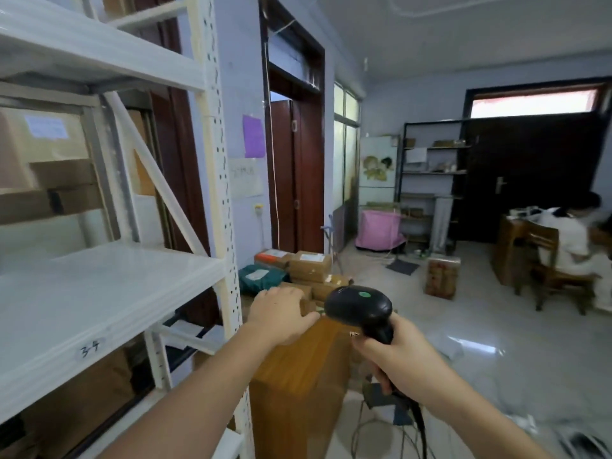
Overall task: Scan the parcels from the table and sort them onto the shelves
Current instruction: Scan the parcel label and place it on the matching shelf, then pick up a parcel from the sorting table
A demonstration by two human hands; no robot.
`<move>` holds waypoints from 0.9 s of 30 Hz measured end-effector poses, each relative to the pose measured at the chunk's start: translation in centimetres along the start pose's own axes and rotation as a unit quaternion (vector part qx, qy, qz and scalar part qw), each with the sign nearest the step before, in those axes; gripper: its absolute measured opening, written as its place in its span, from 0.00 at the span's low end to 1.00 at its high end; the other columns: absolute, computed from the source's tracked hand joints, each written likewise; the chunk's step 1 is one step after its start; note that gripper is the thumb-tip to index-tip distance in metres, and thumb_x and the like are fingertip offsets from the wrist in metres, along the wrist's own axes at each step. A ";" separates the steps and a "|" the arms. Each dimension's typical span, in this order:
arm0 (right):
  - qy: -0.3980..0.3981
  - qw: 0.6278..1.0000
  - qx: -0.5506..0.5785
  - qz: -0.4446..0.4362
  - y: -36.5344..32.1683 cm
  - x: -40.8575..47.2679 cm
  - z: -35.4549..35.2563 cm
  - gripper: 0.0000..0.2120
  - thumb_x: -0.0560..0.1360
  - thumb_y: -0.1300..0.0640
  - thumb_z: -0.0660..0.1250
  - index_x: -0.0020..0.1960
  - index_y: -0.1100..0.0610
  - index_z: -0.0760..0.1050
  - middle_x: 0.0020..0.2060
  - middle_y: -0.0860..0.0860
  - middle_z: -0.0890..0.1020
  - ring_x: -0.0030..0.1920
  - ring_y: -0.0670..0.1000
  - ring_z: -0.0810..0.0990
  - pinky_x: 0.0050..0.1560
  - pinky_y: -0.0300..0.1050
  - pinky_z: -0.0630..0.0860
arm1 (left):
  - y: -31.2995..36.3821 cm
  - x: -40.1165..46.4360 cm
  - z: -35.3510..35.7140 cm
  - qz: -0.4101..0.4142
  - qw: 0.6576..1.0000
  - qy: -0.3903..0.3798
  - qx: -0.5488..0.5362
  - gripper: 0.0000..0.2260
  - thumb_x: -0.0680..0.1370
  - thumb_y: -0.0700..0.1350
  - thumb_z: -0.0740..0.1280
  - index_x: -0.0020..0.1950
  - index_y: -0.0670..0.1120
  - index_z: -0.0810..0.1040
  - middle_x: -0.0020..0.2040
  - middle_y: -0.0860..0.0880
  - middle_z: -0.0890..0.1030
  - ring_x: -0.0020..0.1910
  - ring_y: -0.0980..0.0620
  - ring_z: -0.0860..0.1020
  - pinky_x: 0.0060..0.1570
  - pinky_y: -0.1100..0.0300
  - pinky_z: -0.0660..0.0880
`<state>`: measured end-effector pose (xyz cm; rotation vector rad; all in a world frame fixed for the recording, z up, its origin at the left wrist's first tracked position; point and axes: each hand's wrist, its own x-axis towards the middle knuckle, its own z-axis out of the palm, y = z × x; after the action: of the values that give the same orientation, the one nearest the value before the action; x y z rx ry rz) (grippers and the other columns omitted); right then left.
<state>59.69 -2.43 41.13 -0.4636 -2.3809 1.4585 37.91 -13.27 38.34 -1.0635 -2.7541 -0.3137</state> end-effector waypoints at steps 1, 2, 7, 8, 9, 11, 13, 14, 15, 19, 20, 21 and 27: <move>0.001 1.000 0.002 0.005 0.8 0.8 -0.9 0.02 0.76 0.57 0.68 0.48 0.53 0.75 0.25 0.49 0.76 0.24 0.48 0.73 0.32 0.46 0.73 | 0.7 1.2 0.9 0.007 1.000 -0.002 -0.004 0.25 0.78 0.73 0.56 0.57 0.57 0.79 0.57 0.53 0.84 0.55 0.50 0.81 0.58 0.47 0.80; 0.001 1.000 0.006 0.013 1.6 1.5 -1.7 0.02 0.76 0.58 0.67 0.48 0.54 0.75 0.25 0.50 0.76 0.24 0.48 0.74 0.30 0.45 0.74 | 1.5 2.2 1.6 0.009 1.000 -0.007 -0.005 0.26 0.78 0.73 0.57 0.61 0.56 0.79 0.60 0.53 0.83 0.58 0.49 0.80 0.60 0.47 0.79; -0.003 0.999 0.007 0.049 5.2 5.6 -4.7 0.02 0.76 0.58 0.67 0.48 0.55 0.75 0.24 0.51 0.76 0.24 0.50 0.75 0.30 0.45 0.76 | 3.5 6.3 6.1 0.014 0.999 -0.048 0.002 0.32 0.81 0.69 0.58 0.80 0.55 0.67 0.79 0.50 0.71 0.78 0.47 0.69 0.77 0.45 0.67; -0.006 0.999 0.010 0.052 5.8 6.5 -5.1 0.01 0.76 0.58 0.67 0.47 0.55 0.75 0.24 0.51 0.76 0.24 0.51 0.75 0.30 0.47 0.75 | 3.6 7.1 6.9 0.010 0.998 -0.056 -0.001 0.32 0.81 0.70 0.58 0.81 0.56 0.65 0.81 0.50 0.68 0.80 0.47 0.66 0.78 0.45 0.64; -0.009 0.998 0.013 0.053 6.5 7.5 -5.4 0.01 0.76 0.58 0.66 0.46 0.56 0.75 0.24 0.52 0.76 0.24 0.52 0.74 0.31 0.48 0.75 | 3.5 8.0 7.7 0.006 0.998 -0.061 -0.005 0.33 0.81 0.70 0.57 0.82 0.56 0.63 0.83 0.50 0.65 0.81 0.46 0.64 0.79 0.45 0.61; -0.017 0.998 0.014 0.058 7.7 9.8 -5.7 0.01 0.76 0.58 0.66 0.47 0.56 0.75 0.25 0.54 0.76 0.25 0.53 0.74 0.31 0.48 0.74 | 3.1 10.0 9.3 -0.006 0.998 -0.068 -0.009 0.34 0.81 0.70 0.56 0.84 0.56 0.60 0.84 0.49 0.61 0.83 0.46 0.60 0.81 0.44 0.58; -0.026 0.997 0.014 0.067 8.8 12.4 -5.7 0.01 0.77 0.58 0.66 0.48 0.55 0.74 0.25 0.54 0.76 0.25 0.52 0.74 0.30 0.47 0.73 | 2.4 12.2 11.0 -0.018 0.997 -0.074 -0.007 0.35 0.81 0.71 0.55 0.84 0.56 0.58 0.85 0.49 0.60 0.84 0.46 0.58 0.82 0.44 0.57; -0.028 0.997 0.012 0.069 9.3 13.9 -5.6 0.01 0.76 0.58 0.66 0.48 0.55 0.74 0.25 0.54 0.76 0.25 0.52 0.75 0.30 0.47 0.73 | 2.0 13.4 11.8 -0.021 0.997 -0.079 -0.004 0.35 0.81 0.72 0.55 0.85 0.56 0.57 0.85 0.49 0.59 0.84 0.46 0.58 0.82 0.44 0.57; -0.029 0.997 0.007 0.070 9.8 15.4 -5.5 0.01 0.76 0.58 0.66 0.47 0.54 0.74 0.25 0.54 0.76 0.25 0.52 0.75 0.30 0.47 0.73 | 1.6 14.6 12.6 -0.022 0.996 -0.085 -0.001 0.36 0.81 0.72 0.54 0.85 0.56 0.57 0.85 0.49 0.59 0.84 0.46 0.58 0.82 0.44 0.56; -0.043 0.996 0.005 0.073 11.4 21.7 -4.9 0.02 0.77 0.58 0.66 0.50 0.53 0.74 0.26 0.53 0.76 0.25 0.52 0.75 0.28 0.45 0.74 | -0.4 20.2 15.2 -0.021 0.996 -0.089 0.008 0.37 0.81 0.73 0.53 0.85 0.54 0.57 0.85 0.49 0.60 0.84 0.46 0.58 0.82 0.44 0.56; -0.045 0.996 0.008 0.073 11.6 23.3 -4.7 0.04 0.78 0.58 0.66 0.51 0.52 0.74 0.27 0.53 0.76 0.25 0.52 0.75 0.27 0.44 0.74 | -1.1 21.8 15.7 -0.022 0.996 -0.090 0.010 0.37 0.81 0.73 0.53 0.85 0.54 0.58 0.85 0.49 0.60 0.84 0.46 0.59 0.82 0.44 0.57; -0.047 0.996 0.013 0.071 11.7 24.9 -4.6 0.05 0.78 0.59 0.66 0.52 0.52 0.73 0.27 0.54 0.76 0.25 0.51 0.74 0.26 0.43 0.74 | -1.7 23.4 16.1 -0.024 0.995 -0.092 0.009 0.37 0.81 0.73 0.54 0.85 0.54 0.58 0.85 0.49 0.61 0.83 0.46 0.59 0.82 0.44 0.57; -0.055 0.997 0.014 0.057 12.7 34.2 -3.0 0.05 0.78 0.59 0.68 0.52 0.51 0.74 0.29 0.53 0.78 0.26 0.51 0.76 0.27 0.43 0.76 | -5.7 31.5 18.8 -0.028 0.995 -0.091 0.009 0.34 0.82 0.69 0.59 0.84 0.54 0.60 0.84 0.50 0.62 0.83 0.47 0.61 0.81 0.45 0.58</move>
<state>31.59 20.05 34.24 -0.5346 -2.4508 1.6037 9.44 7.61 26.87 -1.0611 -2.9459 -0.2080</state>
